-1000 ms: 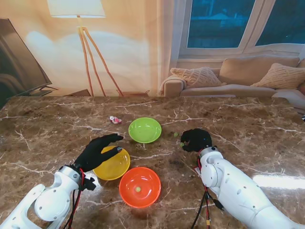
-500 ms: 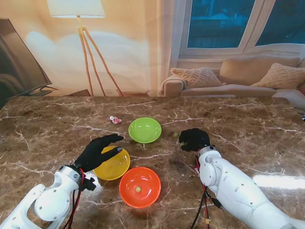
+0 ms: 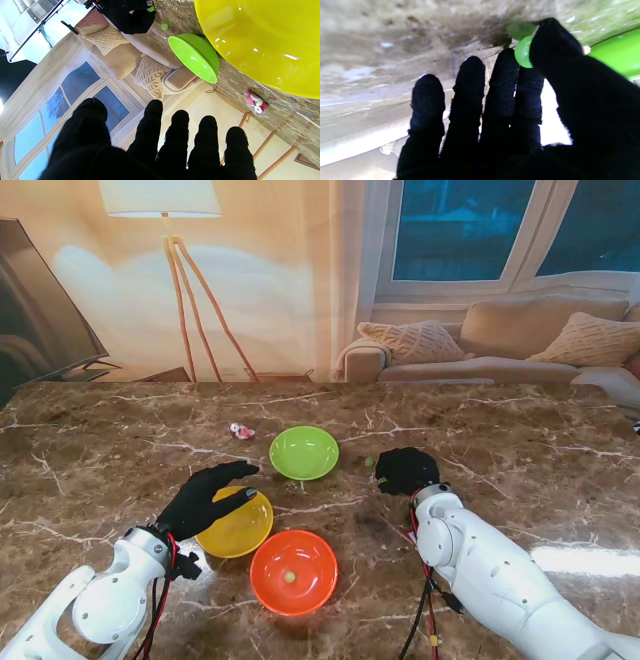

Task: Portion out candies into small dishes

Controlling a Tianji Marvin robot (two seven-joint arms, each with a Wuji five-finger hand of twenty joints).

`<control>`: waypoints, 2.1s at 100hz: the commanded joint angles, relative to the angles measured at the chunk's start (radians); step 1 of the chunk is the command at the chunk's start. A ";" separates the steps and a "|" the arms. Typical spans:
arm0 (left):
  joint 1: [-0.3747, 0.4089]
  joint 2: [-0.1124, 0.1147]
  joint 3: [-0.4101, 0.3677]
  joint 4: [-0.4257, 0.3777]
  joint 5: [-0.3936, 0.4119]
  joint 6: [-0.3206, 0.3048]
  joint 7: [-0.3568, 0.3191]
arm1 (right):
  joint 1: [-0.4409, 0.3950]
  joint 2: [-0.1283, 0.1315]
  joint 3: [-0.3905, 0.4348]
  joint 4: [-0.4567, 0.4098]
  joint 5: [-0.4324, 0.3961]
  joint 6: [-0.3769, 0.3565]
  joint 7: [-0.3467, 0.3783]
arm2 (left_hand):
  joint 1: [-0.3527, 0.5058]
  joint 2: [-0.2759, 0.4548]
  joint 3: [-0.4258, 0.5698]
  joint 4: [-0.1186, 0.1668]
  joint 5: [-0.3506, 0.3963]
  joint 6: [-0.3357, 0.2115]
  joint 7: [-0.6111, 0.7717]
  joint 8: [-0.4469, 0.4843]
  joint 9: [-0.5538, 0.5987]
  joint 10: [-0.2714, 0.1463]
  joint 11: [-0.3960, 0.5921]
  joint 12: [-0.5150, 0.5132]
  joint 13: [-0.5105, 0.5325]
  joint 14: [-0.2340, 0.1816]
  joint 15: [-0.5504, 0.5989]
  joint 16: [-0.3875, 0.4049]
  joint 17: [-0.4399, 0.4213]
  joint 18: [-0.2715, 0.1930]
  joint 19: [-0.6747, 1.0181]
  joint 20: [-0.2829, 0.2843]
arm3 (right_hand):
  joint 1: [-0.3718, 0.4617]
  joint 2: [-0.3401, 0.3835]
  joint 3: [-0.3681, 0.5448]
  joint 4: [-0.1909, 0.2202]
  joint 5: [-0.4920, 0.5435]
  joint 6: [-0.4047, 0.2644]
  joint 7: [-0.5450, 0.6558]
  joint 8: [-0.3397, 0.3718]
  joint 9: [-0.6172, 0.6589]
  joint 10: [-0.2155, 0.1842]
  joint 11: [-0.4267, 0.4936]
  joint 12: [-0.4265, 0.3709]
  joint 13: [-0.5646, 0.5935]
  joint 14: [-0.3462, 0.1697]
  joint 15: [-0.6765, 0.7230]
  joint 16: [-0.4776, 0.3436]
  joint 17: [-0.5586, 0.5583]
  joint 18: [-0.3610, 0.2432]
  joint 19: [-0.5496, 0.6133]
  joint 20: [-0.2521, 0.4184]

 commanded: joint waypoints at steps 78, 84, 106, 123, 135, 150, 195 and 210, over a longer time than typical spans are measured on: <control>0.004 0.000 0.005 0.002 0.001 0.000 0.005 | -0.025 0.014 0.000 0.007 0.007 -0.030 0.076 | -0.026 0.052 -0.021 -0.020 -0.021 -0.020 -0.001 0.006 -0.041 0.006 -0.017 -0.017 -0.022 -0.014 -0.025 -0.011 0.001 0.006 -0.042 0.015 | 0.115 0.060 0.111 0.037 0.111 0.024 0.146 -0.082 0.172 0.116 0.038 -0.159 0.125 0.058 0.012 -0.038 0.065 0.044 0.080 -0.047; 0.004 0.000 0.005 0.002 0.001 0.001 0.006 | -0.035 0.016 0.017 -0.011 0.003 -0.033 0.075 | -0.024 0.052 -0.020 -0.020 -0.020 -0.018 -0.001 0.006 -0.041 0.006 -0.017 -0.017 -0.022 -0.013 -0.025 -0.011 0.001 0.005 -0.042 0.015 | 0.115 0.063 0.111 0.038 0.111 0.023 0.147 -0.078 0.170 0.115 0.041 -0.155 0.123 0.058 0.013 -0.036 0.064 0.043 0.080 -0.047; 0.004 0.000 0.005 0.002 0.002 0.001 0.007 | -0.079 0.027 0.081 -0.096 -0.017 -0.041 0.082 | -0.026 0.052 -0.021 -0.020 -0.020 -0.019 -0.001 0.006 -0.040 0.005 -0.016 -0.017 -0.022 -0.013 -0.025 -0.011 0.001 0.009 -0.045 0.016 | 0.116 0.070 0.108 0.040 0.109 0.023 0.143 -0.073 0.165 0.114 0.042 -0.152 0.120 0.058 0.013 -0.033 0.061 0.042 0.079 -0.047; 0.004 -0.001 0.005 0.002 0.002 0.000 0.007 | -0.102 0.034 0.106 -0.137 -0.029 -0.046 0.090 | -0.024 0.052 -0.020 -0.020 -0.021 -0.017 -0.001 0.006 -0.041 0.006 -0.016 -0.016 -0.023 -0.013 -0.026 -0.011 0.002 0.009 -0.047 0.017 | 0.118 0.068 0.107 0.041 0.109 0.025 0.142 -0.070 0.164 0.116 0.042 -0.150 0.118 0.058 0.013 -0.030 0.058 0.041 0.079 -0.047; 0.004 -0.001 0.005 0.002 0.002 0.000 0.007 | -0.108 0.035 0.112 -0.148 -0.033 -0.048 0.089 | -0.025 0.051 -0.020 -0.020 -0.020 -0.018 -0.001 0.006 -0.041 0.007 -0.017 -0.017 -0.022 -0.012 -0.025 -0.011 0.002 0.010 -0.048 0.018 | 0.119 0.069 0.106 0.041 0.109 0.024 0.141 -0.069 0.164 0.116 0.043 -0.149 0.118 0.058 0.012 -0.030 0.057 0.041 0.079 -0.047; 0.005 -0.001 0.004 0.001 0.002 0.000 0.007 | -0.120 0.034 0.122 -0.169 -0.031 -0.052 0.089 | -0.025 0.051 -0.021 -0.020 -0.020 -0.019 -0.001 0.006 -0.040 0.005 -0.016 -0.016 -0.022 -0.014 -0.025 -0.011 0.003 0.010 -0.050 0.019 | 0.119 0.070 0.106 0.042 0.108 0.025 0.140 -0.068 0.164 0.116 0.043 -0.148 0.117 0.059 0.013 -0.028 0.054 0.040 0.080 -0.046; 0.005 0.000 0.004 0.001 0.004 0.000 0.008 | -0.420 0.059 0.277 -0.624 -0.040 -0.140 0.164 | -0.025 0.051 -0.020 -0.020 -0.021 -0.018 -0.001 0.006 -0.040 0.005 -0.017 -0.017 -0.022 -0.014 -0.025 -0.011 0.004 0.010 -0.055 0.020 | 0.121 0.057 0.115 0.041 0.111 0.035 0.141 -0.063 0.165 0.122 0.044 -0.146 0.114 0.067 0.018 -0.022 0.052 0.052 0.086 -0.043; 0.008 -0.001 0.003 0.001 0.007 -0.004 0.012 | -0.501 0.063 0.270 -0.719 -0.022 -0.219 0.182 | -0.025 0.051 -0.020 -0.020 -0.020 -0.018 -0.001 0.006 -0.040 0.006 -0.017 -0.017 -0.021 -0.014 -0.025 -0.011 0.005 0.009 -0.056 0.021 | 0.119 0.052 0.121 0.038 0.111 0.033 0.141 -0.063 0.166 0.122 0.044 -0.147 0.116 0.069 0.017 -0.023 0.055 0.053 0.085 -0.044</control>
